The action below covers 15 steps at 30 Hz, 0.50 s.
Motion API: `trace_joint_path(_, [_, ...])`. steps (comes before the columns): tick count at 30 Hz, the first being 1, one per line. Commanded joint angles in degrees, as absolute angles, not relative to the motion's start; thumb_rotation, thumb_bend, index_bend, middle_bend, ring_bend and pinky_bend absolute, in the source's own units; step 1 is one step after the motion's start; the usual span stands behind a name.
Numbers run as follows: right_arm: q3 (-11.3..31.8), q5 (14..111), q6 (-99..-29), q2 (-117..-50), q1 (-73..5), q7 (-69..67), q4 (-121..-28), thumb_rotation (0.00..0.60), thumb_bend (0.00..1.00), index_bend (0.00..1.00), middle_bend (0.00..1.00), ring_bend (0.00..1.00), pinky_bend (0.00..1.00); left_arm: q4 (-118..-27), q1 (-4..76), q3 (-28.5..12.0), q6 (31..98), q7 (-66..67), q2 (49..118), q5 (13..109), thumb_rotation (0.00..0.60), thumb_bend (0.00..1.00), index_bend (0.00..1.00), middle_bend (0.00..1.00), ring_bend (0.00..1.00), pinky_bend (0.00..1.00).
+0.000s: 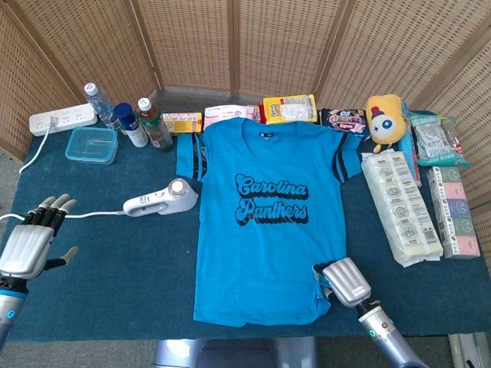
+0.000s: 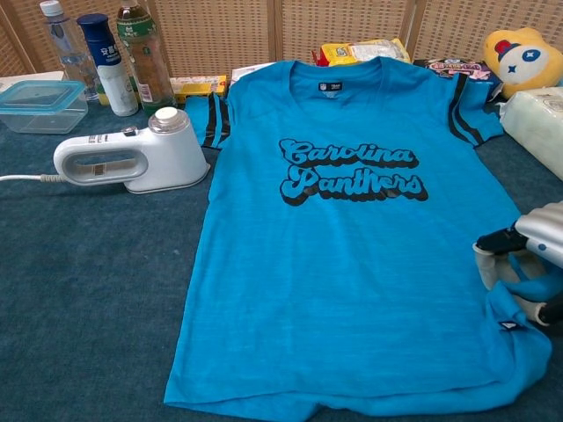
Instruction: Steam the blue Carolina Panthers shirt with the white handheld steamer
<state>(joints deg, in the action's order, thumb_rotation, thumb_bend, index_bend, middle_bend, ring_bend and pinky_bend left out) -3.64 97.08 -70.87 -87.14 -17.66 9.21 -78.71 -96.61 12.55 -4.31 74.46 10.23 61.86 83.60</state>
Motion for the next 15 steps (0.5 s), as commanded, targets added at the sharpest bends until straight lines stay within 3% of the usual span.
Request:
trace_joint_path(1, [-3.55,96.80,-70.74,-87.11,-17.77,8.95,-78.86,0.600,0.50,0.68,0.65,0.71,0.84,-97.30,13.81,-4.97,72.92,12.18,62.12,82.14,0.443,0.26,0.07,0.08,0.06,0.20])
trace_joint_path(10, [-3.72,96.45,-71.08,-86.95,-17.86,7.80,-78.51,0.600,0.50,0.68,0.66,0.72,0.85,-99.14,18.31,-7.47,67.86,20.35,65.51,74.75,0.438,0.26,0.07,0.09,0.09,0.21])
trace_joint_path(15, [-3.86,96.46,-71.26,-86.70,-17.93,7.36,-78.39,0.600,0.50,0.69,0.66,0.72,0.85,-97.80,20.54,-9.02,67.09,23.89,68.62,71.30,0.439,0.31,0.07,0.11,0.11,0.23])
